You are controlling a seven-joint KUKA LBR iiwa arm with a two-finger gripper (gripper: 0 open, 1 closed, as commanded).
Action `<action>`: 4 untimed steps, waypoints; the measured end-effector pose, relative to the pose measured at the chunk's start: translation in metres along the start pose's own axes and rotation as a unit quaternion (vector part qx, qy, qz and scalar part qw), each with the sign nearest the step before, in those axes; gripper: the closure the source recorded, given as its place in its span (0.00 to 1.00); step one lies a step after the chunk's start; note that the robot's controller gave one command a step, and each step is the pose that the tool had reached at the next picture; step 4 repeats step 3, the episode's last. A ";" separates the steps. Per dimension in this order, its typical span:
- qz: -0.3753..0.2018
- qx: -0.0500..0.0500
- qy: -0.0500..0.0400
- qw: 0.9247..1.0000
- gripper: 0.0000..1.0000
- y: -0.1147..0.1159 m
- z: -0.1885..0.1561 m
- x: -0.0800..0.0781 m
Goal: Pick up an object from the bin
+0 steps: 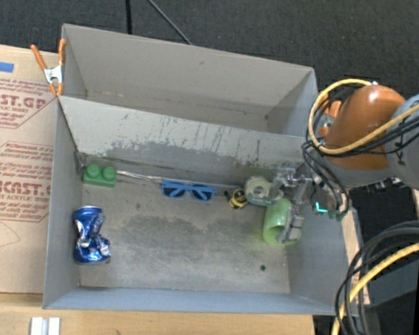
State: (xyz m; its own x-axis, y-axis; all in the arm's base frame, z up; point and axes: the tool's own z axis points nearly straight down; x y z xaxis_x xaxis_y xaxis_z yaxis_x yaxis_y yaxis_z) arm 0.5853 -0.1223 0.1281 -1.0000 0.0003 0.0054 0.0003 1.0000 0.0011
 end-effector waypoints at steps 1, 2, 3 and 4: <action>-0.014 -0.001 -0.001 1.000 0.00 -0.017 0.053 0.027; -0.015 -0.001 -0.005 1.000 1.00 -0.015 0.047 0.023; -0.027 0.002 -0.007 1.000 1.00 -0.011 -0.109 0.083; -0.027 0.002 -0.007 1.000 1.00 -0.011 -0.109 0.083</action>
Offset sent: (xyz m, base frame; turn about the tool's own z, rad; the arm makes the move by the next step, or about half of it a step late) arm -0.0260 -0.0176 -0.0504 -0.0287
